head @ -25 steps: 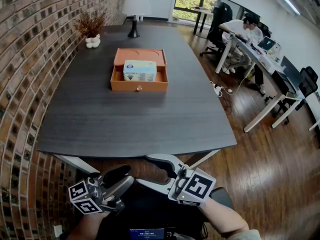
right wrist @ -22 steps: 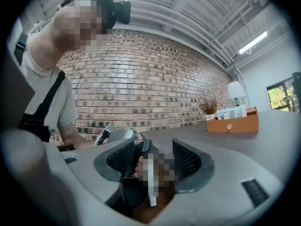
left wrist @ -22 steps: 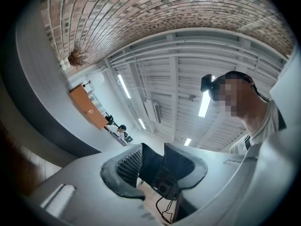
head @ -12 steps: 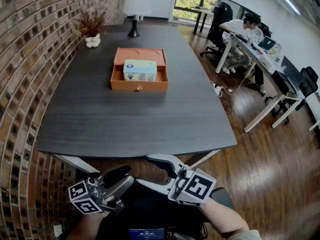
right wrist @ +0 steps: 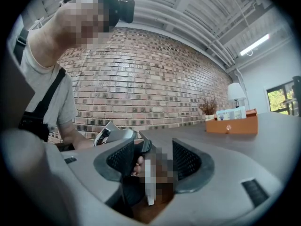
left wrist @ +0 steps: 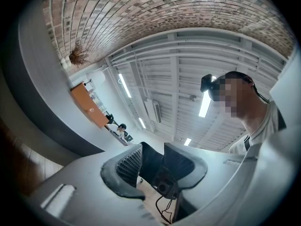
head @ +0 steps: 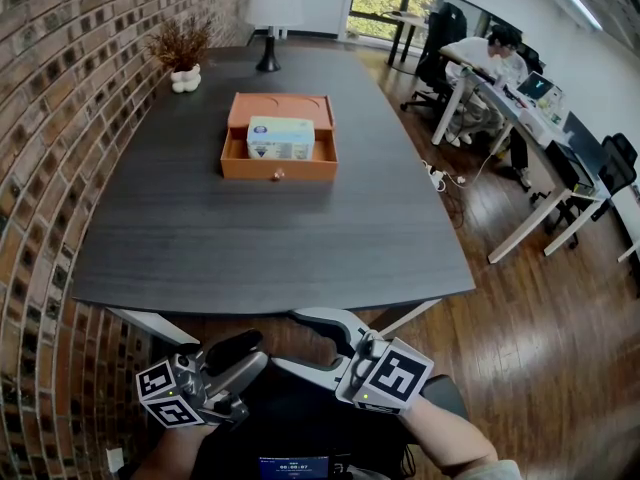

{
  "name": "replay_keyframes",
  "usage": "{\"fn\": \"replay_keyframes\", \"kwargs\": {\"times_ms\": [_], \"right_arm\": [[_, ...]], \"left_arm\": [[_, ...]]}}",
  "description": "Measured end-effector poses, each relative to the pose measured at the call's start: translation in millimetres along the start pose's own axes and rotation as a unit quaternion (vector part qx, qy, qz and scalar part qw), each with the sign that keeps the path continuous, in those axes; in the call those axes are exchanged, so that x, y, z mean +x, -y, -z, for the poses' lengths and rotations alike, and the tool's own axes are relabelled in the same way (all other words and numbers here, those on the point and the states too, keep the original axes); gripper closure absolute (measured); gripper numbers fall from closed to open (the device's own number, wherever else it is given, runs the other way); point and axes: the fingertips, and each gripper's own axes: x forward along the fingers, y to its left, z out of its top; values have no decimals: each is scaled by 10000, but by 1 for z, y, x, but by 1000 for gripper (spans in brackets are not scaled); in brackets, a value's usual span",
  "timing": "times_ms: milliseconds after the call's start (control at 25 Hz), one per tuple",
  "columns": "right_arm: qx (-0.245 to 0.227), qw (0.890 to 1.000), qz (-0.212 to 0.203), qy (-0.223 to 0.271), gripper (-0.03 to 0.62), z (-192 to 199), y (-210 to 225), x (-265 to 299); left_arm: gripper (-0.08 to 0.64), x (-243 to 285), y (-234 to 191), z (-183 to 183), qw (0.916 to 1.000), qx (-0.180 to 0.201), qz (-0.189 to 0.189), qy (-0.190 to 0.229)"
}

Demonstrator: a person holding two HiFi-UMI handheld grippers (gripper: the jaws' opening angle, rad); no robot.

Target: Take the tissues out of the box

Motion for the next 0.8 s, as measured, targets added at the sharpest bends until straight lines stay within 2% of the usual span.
{"fn": "replay_keyframes", "kwargs": {"times_ms": [800], "right_arm": [[1,10000,-5,-52,337,2,1,1]], "left_arm": [[428,1,-3,2,9999,-98,-14,-22]]}}
